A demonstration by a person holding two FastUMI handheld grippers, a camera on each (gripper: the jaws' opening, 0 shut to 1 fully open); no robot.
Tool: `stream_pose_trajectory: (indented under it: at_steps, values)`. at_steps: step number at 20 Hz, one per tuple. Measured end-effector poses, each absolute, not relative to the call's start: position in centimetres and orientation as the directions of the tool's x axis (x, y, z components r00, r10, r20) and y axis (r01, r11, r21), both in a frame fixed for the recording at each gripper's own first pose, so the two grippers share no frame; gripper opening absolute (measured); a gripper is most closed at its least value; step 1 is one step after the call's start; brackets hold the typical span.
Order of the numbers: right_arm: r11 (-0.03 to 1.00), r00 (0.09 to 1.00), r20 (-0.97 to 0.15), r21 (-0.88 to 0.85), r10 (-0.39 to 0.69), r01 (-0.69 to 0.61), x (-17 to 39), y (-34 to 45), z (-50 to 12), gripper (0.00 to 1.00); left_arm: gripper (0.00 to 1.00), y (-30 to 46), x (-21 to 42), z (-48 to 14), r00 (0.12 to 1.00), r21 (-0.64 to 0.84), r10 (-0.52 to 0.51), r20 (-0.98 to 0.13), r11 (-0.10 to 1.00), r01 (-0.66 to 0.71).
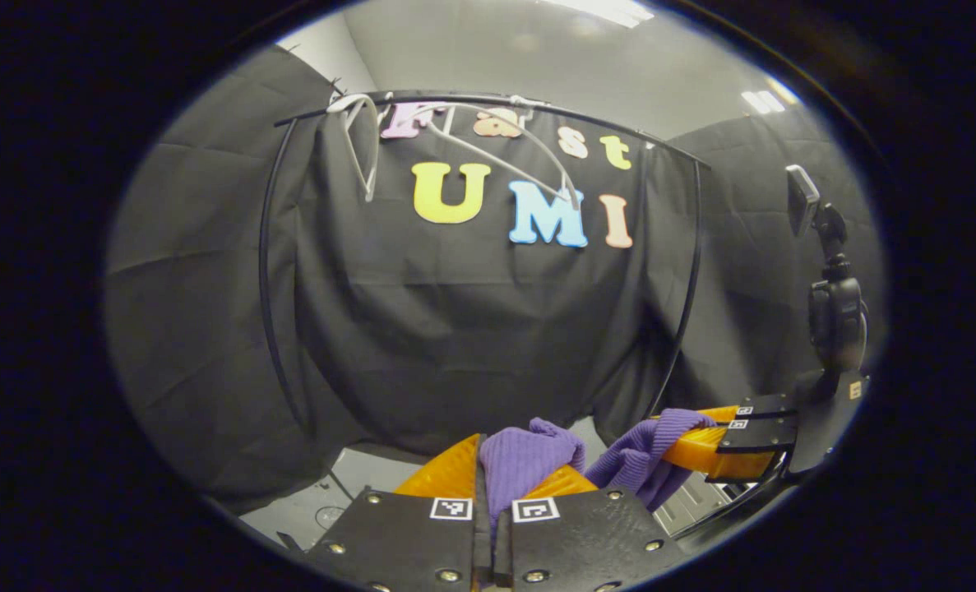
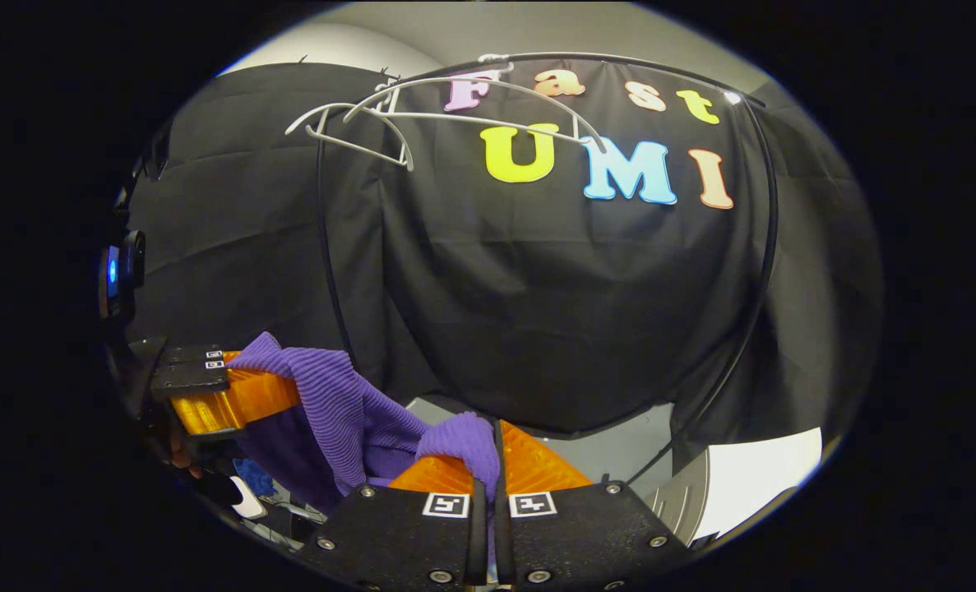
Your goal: Grasp the clothes on the hanger with both hands and then place them into the laundry hamper below.
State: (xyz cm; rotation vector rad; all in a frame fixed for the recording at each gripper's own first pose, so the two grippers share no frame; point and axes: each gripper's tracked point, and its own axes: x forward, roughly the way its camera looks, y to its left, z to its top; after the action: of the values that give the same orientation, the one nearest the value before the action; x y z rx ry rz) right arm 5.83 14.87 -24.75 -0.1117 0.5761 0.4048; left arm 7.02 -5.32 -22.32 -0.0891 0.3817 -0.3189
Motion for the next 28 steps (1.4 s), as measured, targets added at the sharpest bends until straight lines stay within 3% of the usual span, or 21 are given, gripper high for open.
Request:
stream_pose_trajectory:
  at_steps: [1,9,13,17,19,22,23,24,25,26,28]
  values:
    - [0.917,0.757,-0.564,0.004,0.331,-0.398,5.6,14.7,-25.5,0.04,0.0,-5.3,7.6,-23.3,0.871,-0.146,-0.316,-0.376,0.948,0.282]
    - [0.908,0.678,-0.672,-0.022,0.297,-0.419,3.3,13.7,-31.1,0.04,0.05,-8.8,8.5,-33.5,0.762,-0.11,-0.275,-0.586,0.959,0.262]
    - [0.895,0.617,-0.736,-0.033,0.279,-0.444,2.6,13.2,-33.6,0.04,0.08,-9.5,8.3,-36.0,0.719,-0.075,-0.252,-0.648,0.96,0.269]
    - [0.891,0.576,-0.773,-0.03,0.266,-0.452,1.3,13.0,-34.9,0.1,0.1,-8.4,7.4,-36.0,0.697,-0.038,-0.222,-0.682,0.963,0.269]
    - [0.887,0.562,-0.778,-0.014,0.281,-0.462,0.0,13.5,-35.0,0.19,0.3,-7.2,6.8,-36.3,0.701,-0.038,-0.214,-0.68,0.965,0.258]
    - [0.879,0.575,-0.763,-0.02,0.294,-0.477,-0.7,13.9,-33.7,0.52,0.6,-4.9,6.0,-35.0,0.733,-0.051,-0.202,-0.649,0.973,0.223]
    - [0.879,0.586,-0.754,-0.025,0.296,-0.476,-0.6,13.9,-33.3,0.7,0.7,-4.2,5.8,-33.8,0.744,-0.045,-0.191,-0.64,0.976,0.213]
    - [0.883,0.601,-0.744,-0.033,0.292,-0.469,-0.6,13.8,-32.7,0.75,0.8,-3.6,5.9,-33.0,0.754,-0.037,-0.183,-0.63,0.978,0.206]
    - [0.887,0.615,-0.733,-0.037,0.289,-0.461,-0.5,13.6,-32.0,0.87,0.9,-3.2,6.2,-32.0,0.767,-0.031,-0.177,-0.617,0.979,0.201]
    - [0.893,0.633,-0.719,-0.039,0.286,-0.449,-0.4,13.5,-31.2,0.9,0.97,-3.0,6.6,-30.9,0.779,-0.032,-0.177,-0.601,0.98,0.198]
    - [0.905,0.671,-0.684,-0.036,0.287,-0.423,0.4,13.1,-28.9,0.95,0.97,-2.9,7.1,-27.8,0.812,-0.037,-0.18,-0.556,0.981,0.192]
